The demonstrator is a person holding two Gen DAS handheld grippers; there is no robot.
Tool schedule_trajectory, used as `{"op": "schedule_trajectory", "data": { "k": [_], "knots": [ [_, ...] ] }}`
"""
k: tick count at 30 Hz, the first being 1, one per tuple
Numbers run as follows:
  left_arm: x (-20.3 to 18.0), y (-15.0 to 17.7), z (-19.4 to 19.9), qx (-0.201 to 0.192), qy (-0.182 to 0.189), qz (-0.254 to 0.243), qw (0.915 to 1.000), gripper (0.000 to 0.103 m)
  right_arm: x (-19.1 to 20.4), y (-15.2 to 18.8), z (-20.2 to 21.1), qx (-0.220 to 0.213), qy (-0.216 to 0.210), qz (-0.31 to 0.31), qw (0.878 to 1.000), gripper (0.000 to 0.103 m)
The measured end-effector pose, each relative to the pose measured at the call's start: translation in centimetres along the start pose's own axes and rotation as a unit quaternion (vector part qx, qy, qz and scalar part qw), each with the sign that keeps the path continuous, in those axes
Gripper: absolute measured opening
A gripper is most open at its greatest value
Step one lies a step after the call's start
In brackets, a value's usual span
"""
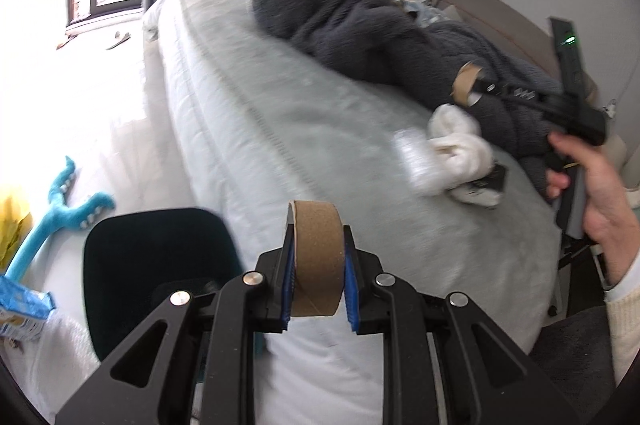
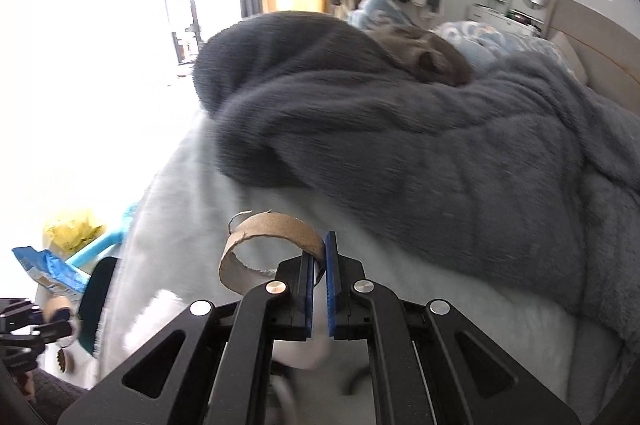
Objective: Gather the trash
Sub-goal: 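Grasp the cardboard tape core with the right gripper while the left gripper holds the tape roll, then move the tape roll over the bin and open the left gripper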
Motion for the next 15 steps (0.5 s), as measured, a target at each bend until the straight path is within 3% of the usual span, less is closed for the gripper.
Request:
{"op": "schedule_trajectory", "data": {
  "k": [15],
  "knots": [
    [9.0, 3.9, -1.0, 0.055, -0.065, 0.071, 0.9938, 0.023, 13.2, -0.7, 1.0, -0.001, -0.091, 0.074, 0.993, 0.005]
  ]
}}
Point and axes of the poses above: each gripper's, at about its wrist camera, not at the fingertips, and z roughly against the way its jaws point, x to its left, y to its underside, the point moved 9 cm from there along -z, roughly the way its jaws point, and after that the axes turned 15 degrees about x, right-handed, at the moved point
